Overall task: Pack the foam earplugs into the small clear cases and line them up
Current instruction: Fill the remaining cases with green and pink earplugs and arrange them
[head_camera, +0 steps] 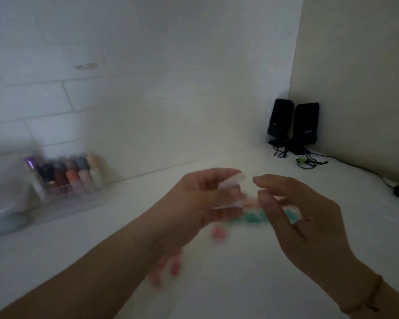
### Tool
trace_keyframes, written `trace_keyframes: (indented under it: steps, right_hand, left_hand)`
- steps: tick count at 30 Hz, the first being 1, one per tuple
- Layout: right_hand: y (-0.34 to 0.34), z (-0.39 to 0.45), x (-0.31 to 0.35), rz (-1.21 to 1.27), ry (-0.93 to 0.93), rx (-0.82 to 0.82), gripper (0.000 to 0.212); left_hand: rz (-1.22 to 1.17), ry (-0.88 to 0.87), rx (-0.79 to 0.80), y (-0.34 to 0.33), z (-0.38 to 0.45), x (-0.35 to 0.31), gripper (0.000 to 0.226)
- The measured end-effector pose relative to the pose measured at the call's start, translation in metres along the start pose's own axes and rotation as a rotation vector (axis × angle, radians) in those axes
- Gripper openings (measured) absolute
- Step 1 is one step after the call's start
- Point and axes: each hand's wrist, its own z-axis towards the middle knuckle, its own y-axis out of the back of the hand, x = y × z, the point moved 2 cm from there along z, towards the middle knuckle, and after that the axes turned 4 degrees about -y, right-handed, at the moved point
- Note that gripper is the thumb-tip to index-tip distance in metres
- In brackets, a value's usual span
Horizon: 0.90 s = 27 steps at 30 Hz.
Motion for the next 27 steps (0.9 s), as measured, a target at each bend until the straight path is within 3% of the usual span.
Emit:
trace_keyframes:
  steps: [2, 6, 8, 15, 21, 23, 27]
  right_hand:
    - [-0.003, -0.006, 0.012, -0.001, 0.157, 0.037, 0.016]
    - [-0.028, -0.033, 0.039, -0.052, 0.588, 0.349, 0.011]
    - [-0.047, -0.047, 0.041, -0.152, 0.704, 0.485, 0.015]
    - [-0.064, -0.05, 0.026, -0.29, 0.661, 0.645, 0.025]
    - [-0.065, -0.068, 0.06, -0.383, 0.632, 0.578, 0.017]
    - [-0.073, -0.072, 0.072, -0.435, 0.618, 0.542, 0.032]
    - [-0.077, -0.068, 0.07, -0.463, 0.703, 0.509, 0.032]
  left_hand:
    - [-0.034, -0.036, -0.097, 0.021, 0.005, -0.011, 0.033]
    - [-0.104, -0.101, -0.282, 0.069, 0.011, -0.007, 0.009]
    - [-0.127, -0.112, -0.352, 0.083, 0.011, 0.007, 0.015]
    - [-0.182, -0.121, -0.316, 0.101, 0.008, 0.025, 0.026]
    - [-0.039, -0.028, -0.289, 0.107, 0.005, 0.027, 0.025]
    - [0.04, -0.011, -0.228, 0.107, 0.005, 0.025, 0.026]
    - [0.244, 0.029, -0.098, 0.111, 0.001, 0.021, 0.028]
